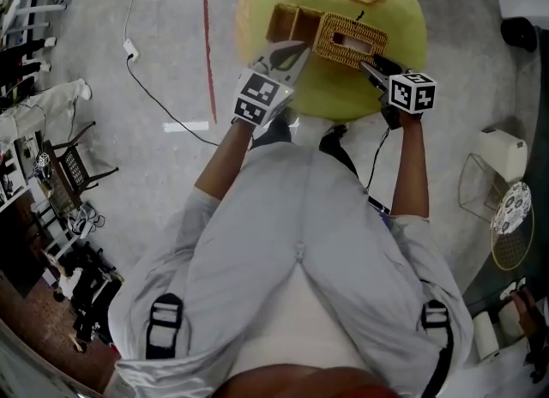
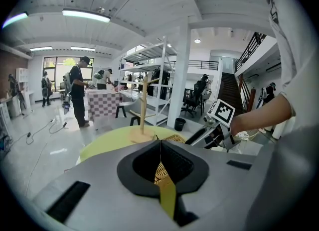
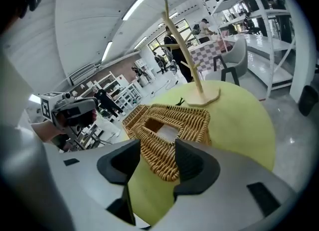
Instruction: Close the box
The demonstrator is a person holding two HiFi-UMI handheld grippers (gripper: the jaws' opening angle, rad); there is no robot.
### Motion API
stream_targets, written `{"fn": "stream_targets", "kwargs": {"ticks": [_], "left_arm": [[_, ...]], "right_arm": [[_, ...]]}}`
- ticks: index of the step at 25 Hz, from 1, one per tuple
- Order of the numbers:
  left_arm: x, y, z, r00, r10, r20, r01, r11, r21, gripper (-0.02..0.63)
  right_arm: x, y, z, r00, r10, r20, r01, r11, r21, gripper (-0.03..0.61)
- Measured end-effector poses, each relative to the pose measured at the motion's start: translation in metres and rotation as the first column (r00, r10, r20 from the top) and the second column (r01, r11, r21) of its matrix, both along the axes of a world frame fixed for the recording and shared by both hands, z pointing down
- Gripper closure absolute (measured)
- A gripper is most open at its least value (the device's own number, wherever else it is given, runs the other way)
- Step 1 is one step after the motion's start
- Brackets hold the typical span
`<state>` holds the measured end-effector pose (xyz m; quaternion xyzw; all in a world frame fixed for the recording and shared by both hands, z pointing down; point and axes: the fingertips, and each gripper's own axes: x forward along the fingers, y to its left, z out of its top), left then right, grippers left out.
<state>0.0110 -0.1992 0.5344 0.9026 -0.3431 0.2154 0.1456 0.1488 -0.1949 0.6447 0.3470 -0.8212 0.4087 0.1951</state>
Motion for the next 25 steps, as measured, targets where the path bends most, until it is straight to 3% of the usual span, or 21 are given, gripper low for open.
{"fn": "stream_targets", "kwargs": {"ticks": [6, 13, 21, 25], "left_arm": [[0.0, 0.005, -0.01, 1.0, 0.003, -0.017, -0.003, 1.0, 0.021, 0.584], [-0.004, 0.002, -0.029, 0.999, 0.0, -0.036, 0.002, 0.998, 0.067, 0.584], [-0.01, -0.015, -0.071, 0.999, 0.001, -0.05, 0.006, 0.988, 0.153, 0.584], [-0.016, -0.026, -0.097, 0.999, -0.007, -0.045, 0.016, 0.981, 0.192, 0.584]], "right_arm": [[0.004, 0.004, -0.01, 0.997, 0.017, -0.074, -0.013, 0.998, 0.055, 0.345], [0.017, -0.004, -0.066, 0.983, 0.114, -0.141, -0.081, 0.971, 0.224, 0.378], [0.039, -0.02, -0.158, 0.926, 0.268, -0.267, -0.12, 0.877, 0.465, 0.512], [0.041, -0.017, -0.204, 0.914, 0.309, -0.263, -0.115, 0.819, 0.562, 0.545]]}}
